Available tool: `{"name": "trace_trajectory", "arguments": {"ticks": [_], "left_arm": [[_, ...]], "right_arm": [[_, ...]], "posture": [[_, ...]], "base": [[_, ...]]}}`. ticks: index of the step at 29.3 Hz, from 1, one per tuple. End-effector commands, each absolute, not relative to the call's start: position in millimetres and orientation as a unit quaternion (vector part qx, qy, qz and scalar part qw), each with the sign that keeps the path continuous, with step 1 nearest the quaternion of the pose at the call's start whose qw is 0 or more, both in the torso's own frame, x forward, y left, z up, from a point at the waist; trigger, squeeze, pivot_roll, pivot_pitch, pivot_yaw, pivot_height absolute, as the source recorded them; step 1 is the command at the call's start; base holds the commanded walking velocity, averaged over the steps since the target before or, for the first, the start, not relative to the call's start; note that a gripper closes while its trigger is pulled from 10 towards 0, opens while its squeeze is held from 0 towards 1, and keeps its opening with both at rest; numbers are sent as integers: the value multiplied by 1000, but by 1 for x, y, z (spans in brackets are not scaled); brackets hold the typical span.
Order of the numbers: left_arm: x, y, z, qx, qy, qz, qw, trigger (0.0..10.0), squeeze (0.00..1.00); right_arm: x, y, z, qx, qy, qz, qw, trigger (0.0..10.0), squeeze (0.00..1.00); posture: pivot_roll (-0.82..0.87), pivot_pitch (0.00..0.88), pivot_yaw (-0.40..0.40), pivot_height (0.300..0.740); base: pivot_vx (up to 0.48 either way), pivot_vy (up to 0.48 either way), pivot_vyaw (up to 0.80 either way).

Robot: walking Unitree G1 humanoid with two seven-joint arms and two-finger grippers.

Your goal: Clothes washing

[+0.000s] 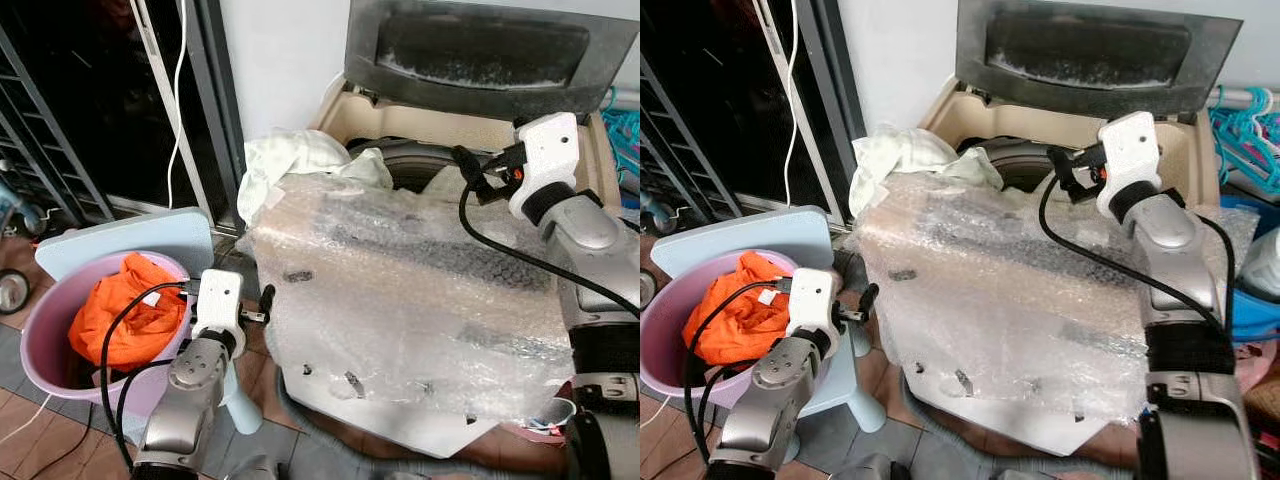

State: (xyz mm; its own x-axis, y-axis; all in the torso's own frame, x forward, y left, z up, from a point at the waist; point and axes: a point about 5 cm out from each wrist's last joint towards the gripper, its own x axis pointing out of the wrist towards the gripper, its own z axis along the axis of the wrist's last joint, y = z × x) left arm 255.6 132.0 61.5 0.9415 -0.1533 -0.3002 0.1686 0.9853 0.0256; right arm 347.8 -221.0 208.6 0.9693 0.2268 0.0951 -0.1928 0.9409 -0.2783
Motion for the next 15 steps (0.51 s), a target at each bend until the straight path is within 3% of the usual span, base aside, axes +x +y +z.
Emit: {"name": "trace_trajectory", "arguments": {"ticks": [1, 2, 3, 4, 5, 6, 7, 8, 9, 10, 15], "left_arm": [[256, 135, 61, 32, 151, -76, 985, 10000, 0], [256, 135, 60, 32, 151, -76, 985, 10000, 0], [256, 135, 60, 31, 150, -76, 985, 10000, 0], [256, 135, 60, 31, 149, -76, 985, 10000, 0], [257, 134, 60, 30, 148, -76, 986, 10000, 0], [258, 133, 61, 28, 145, -76, 986, 10000, 0], [259, 133, 62, 27, 143, -75, 986, 10000, 0], [261, 131, 64, 22, 138, -75, 987, 10000, 0], [262, 130, 65, 20, 135, -76, 988, 10000, 0], [262, 129, 67, 15, 132, -77, 988, 10000, 0], [263, 126, 76, -9, 113, -69, 991, 10000, 0]], "right_arm": [[346, -218, 217, -121, -83, 116, 982, 10000, 769], [346, -211, 218, -84, -87, 139, 983, 10000, 663], [346, -204, 219, -71, -96, 164, 979, 10000, 494], [345, -202, 220, -70, -99, 172, 978, 10000, 494], [345, -197, 222, -67, -101, 183, 975, 10000, 439], [347, -193, 223, -60, -104, 190, 975, 10000, 275], [347, -190, 223, -55, -106, 194, 974, 10000, 275], [350, -182, 224, -46, -109, 199, 973, 10000, 86], [352, -178, 224, -43, -110, 200, 973, 10000, 86], [355, -173, 223, -43, -110, 199, 973, 10000, 0], [364, -146, 219, -16, -122, 182, 976, 10000, 0]], "posture": [[-6, 0, 20, 740], [-7, 0, 16, 740], [-9, 0, 15, 740], [-9, 0, 15, 740], [-10, 0, 12, 740], [-10, 0, 11, 740], [-10, 0, 11, 740], [-9, 0, 8, 740], [-9, 0, 6, 740], [-5, 0, 3, 740], [30, 0, -8, 740]], "base": [[0, 0, 0], [0, 0, 0], [0, 0, 0], [0, 0, 0], [0, 0, 0], [0, 0, 0], [0, 0, 0], [0, 0, 0], [0, 0, 0], [0, 0, 0], [0, 0, 0]]}}
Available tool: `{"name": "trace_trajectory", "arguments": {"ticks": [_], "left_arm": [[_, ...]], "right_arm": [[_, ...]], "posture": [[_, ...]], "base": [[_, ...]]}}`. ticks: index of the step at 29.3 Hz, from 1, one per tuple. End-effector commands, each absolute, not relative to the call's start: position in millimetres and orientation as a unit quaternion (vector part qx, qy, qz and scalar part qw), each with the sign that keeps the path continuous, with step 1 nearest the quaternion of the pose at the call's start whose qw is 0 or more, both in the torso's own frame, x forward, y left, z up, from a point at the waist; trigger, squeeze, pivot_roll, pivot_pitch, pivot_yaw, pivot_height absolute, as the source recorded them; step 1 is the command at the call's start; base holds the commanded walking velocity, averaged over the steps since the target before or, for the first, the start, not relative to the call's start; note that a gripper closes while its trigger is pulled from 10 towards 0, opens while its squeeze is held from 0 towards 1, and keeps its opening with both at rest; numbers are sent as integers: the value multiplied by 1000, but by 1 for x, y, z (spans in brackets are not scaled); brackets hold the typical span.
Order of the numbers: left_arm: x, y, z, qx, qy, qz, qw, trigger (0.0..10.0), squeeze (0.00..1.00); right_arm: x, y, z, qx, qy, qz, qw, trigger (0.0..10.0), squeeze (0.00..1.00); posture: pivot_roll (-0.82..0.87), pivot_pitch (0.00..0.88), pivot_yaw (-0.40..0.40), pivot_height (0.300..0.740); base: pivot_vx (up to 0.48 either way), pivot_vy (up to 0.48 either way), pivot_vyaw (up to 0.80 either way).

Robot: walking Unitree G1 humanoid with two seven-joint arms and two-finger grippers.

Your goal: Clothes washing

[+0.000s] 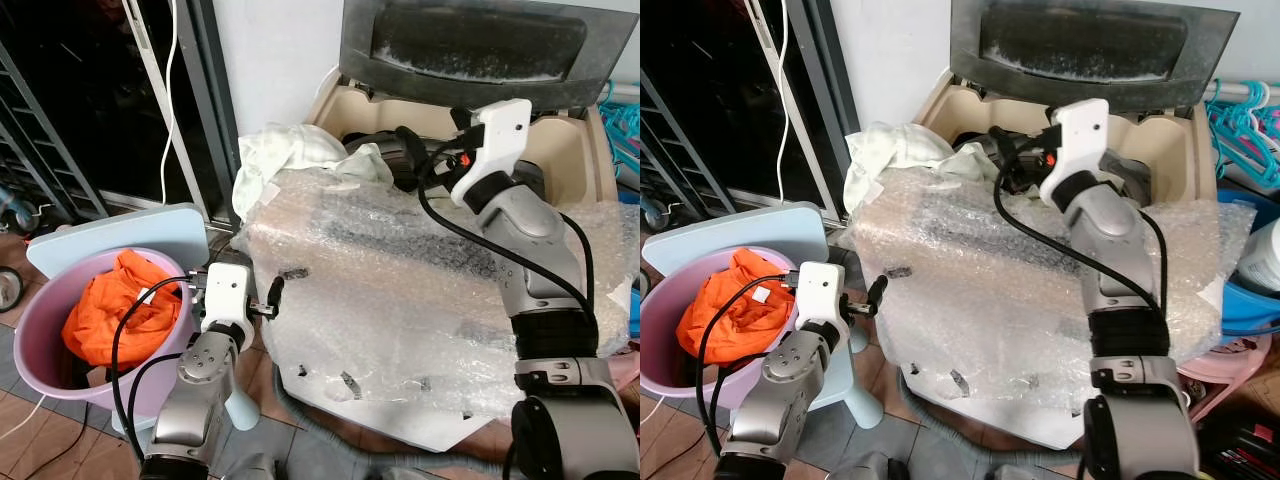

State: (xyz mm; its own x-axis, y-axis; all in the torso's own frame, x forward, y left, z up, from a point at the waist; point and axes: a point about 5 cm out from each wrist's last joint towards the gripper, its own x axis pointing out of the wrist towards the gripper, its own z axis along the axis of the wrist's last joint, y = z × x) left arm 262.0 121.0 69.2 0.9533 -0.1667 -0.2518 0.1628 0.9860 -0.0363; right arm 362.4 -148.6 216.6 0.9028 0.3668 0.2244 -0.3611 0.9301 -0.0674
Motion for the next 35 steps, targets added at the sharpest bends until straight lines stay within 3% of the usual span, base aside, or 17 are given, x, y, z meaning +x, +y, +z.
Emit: {"name": "trace_trajectory", "arguments": {"ticks": [1, 7, 11, 19, 35], "left_arm": [[263, 128, 78, -9, 111, -66, 992, 10000, 0], [258, 137, 78, -7, 111, -51, 992, 10000, 0], [259, 139, 77, -13, 115, -48, 992, 10000, 0], [260, 131, 80, -12, 114, -52, 992, 10000, 0], [258, 136, 86, -11, 91, -33, 995, 10000, 0]], "right_arm": [[364, -144, 218, -17, -127, 176, 976, 10000, 0], [355, -137, 196, -8, -104, 158, 982, 10000, 0], [353, -144, 191, -21, -107, 137, 985, 10000, 0], [351, -156, 196, -51, -133, 75, 987, 10000, 0], [349, -155, 196, -75, -145, 85, 983, 10000, 0]], "posture": [[36, 0, -10, 740], [45, 0, -12, 740], [29, 0, -5, 740], [18, 0, 4, 740], [13, 0, 4, 740]], "base": [[0, 0, 0], [0, 383, 0], [0, 480, -800], [0, 478, 0], [34, 0, 28]]}}
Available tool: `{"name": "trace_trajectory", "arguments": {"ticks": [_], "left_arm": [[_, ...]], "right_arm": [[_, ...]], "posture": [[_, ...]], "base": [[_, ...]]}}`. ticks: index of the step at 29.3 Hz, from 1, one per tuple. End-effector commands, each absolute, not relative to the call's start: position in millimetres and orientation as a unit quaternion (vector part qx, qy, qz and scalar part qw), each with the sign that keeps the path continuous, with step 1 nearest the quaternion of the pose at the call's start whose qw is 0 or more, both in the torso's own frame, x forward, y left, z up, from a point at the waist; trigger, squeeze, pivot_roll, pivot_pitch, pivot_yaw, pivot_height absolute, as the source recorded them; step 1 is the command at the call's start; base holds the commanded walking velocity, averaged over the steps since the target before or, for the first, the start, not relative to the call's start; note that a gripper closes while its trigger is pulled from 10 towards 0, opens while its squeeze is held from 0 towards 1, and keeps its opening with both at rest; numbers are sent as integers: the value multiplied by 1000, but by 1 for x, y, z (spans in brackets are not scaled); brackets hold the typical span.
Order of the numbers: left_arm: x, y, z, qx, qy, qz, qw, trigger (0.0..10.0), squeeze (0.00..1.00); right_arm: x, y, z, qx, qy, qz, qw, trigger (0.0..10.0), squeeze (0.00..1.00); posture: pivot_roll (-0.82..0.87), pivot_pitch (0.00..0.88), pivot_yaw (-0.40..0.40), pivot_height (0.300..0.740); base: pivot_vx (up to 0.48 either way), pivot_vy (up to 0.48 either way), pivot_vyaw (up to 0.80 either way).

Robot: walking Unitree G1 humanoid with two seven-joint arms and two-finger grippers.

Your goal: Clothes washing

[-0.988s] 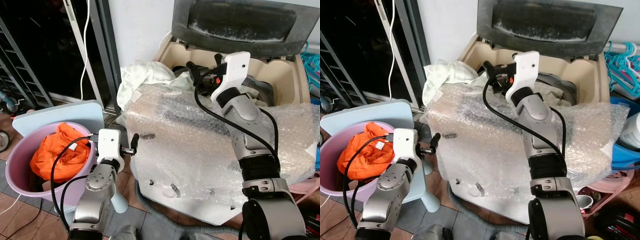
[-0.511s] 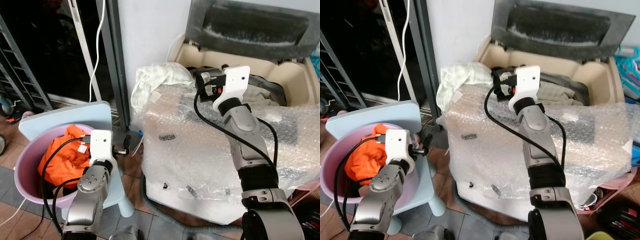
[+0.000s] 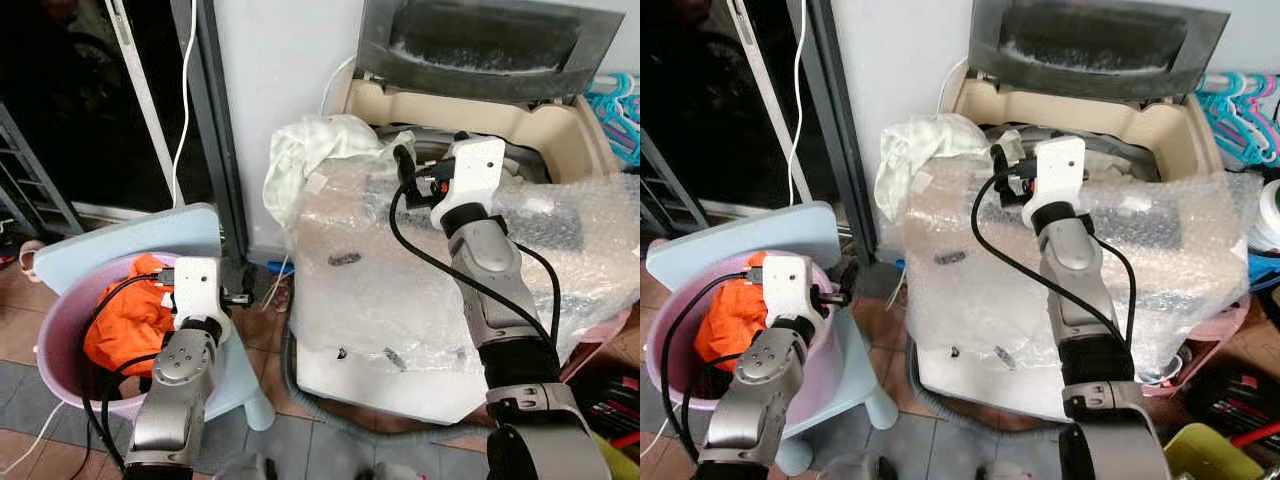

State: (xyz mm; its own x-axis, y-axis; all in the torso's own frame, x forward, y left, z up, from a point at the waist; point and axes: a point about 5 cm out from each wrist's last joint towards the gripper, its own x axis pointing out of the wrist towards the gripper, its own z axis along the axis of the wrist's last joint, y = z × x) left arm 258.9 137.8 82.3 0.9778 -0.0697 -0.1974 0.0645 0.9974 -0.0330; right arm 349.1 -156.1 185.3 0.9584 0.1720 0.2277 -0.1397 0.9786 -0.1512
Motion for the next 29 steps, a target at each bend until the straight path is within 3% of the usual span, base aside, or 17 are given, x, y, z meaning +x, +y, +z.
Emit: {"name": "trace_trajectory", "arguments": {"ticks": [1, 12, 29], "left_arm": [[259, 137, 86, -11, 92, -32, 995, 10000, 0], [258, 137, 85, -9, 94, -30, 995, 10000, 0], [258, 133, 86, -14, 99, -26, 995, 10000, 0]], "right_arm": [[349, -155, 196, -76, -145, 86, 983, 10000, 0], [349, -152, 199, -79, -147, 99, 981, 10000, 0], [369, -151, 207, -121, -122, 186, 968, 10000, 0]], "posture": [[12, 0, 4, 740], [10, 0, 2, 740], [32, 0, -4, 740]], "base": [[281, 0, 638], [315, 0, 566], [0, 0, 0]]}}
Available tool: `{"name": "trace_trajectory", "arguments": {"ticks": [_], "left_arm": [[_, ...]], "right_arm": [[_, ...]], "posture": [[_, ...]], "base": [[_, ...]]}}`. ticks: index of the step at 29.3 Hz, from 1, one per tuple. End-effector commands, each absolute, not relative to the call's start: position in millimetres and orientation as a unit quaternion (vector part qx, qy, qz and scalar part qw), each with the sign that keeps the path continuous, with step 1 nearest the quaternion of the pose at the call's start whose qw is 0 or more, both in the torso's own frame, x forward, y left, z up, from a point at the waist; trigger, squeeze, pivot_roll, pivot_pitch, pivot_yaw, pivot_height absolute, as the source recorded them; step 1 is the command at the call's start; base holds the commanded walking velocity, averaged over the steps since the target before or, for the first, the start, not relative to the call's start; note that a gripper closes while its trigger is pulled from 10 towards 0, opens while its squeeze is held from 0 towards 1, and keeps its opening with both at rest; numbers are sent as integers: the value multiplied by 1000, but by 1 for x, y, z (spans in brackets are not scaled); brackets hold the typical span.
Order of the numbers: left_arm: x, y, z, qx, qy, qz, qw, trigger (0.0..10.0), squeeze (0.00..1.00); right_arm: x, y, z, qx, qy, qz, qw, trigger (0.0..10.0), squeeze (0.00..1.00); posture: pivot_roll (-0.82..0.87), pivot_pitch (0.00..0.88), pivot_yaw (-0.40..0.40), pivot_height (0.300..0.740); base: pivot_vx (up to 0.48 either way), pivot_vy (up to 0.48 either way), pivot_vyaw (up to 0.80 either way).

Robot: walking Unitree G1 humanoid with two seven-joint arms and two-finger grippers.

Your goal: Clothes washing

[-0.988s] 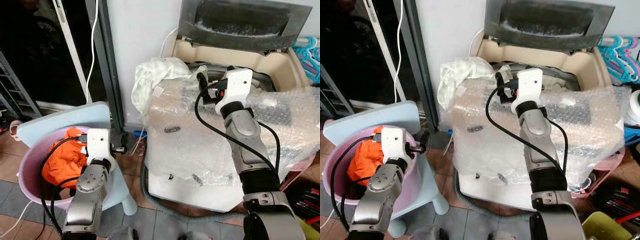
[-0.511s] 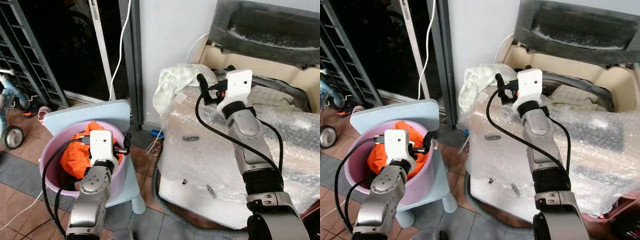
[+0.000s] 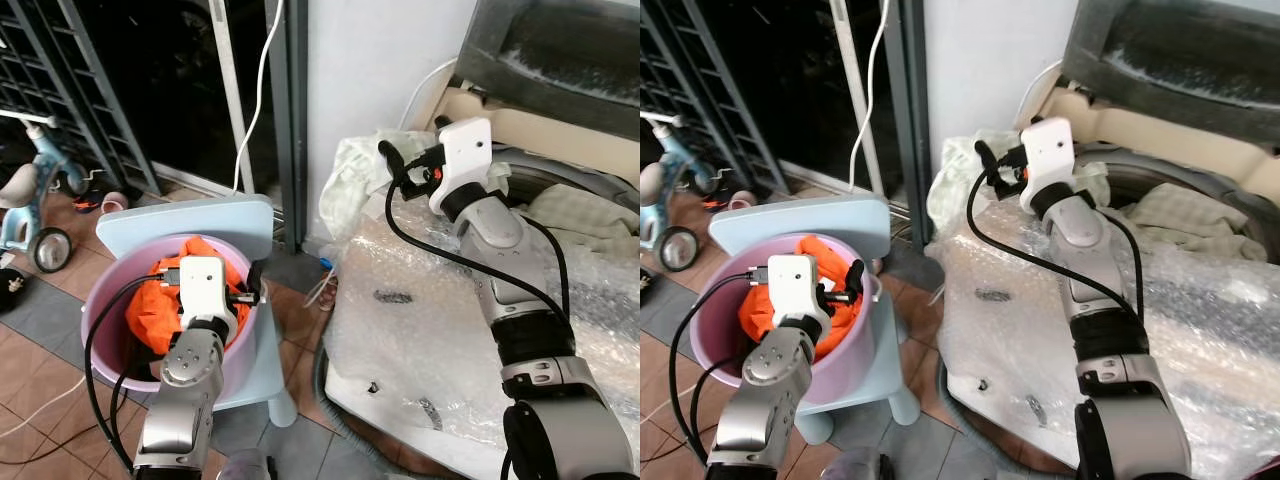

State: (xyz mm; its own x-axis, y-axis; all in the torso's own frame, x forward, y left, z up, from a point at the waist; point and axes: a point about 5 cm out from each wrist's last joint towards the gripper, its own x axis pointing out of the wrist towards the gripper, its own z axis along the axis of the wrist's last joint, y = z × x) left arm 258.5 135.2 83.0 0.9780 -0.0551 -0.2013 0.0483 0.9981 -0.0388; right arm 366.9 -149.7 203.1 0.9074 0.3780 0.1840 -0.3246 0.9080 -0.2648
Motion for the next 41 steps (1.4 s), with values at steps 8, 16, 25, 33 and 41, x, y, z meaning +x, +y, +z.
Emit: {"name": "trace_trajectory", "arguments": {"ticks": [8, 16, 25, 33, 41], "left_arm": [[253, 137, 88, -16, 100, -17, 995, 10000, 0], [252, 137, 87, -19, 107, -14, 994, 10000, 0], [254, 134, 86, -20, 111, -21, 993, 10000, 0], [256, 134, 86, -20, 111, -19, 993, 10000, 0], [256, 136, 86, -17, 109, -16, 994, 10000, 0]], "right_arm": [[405, -147, 212, -162, -25, 130, 978, 4745, 0], [405, -161, 172, -93, 124, 119, 981, 0, 0], [406, -185, 173, -37, 117, 32, 992, 0, 0], [403, -213, 176, 48, 98, -75, 991, 0, 0], [389, -285, 220, 60, -18, -286, 956, 0, 0]], "posture": [[76, 0, -26, 740], [69, 0, -33, 740], [55, 0, -31, 740], [58, 0, -35, 740], [57, 0, -29, 740]], "base": [[0, 0, 0], [0, 0, 0], [0, 0, 0], [0, 0, 0], [0, 0, 0]]}}
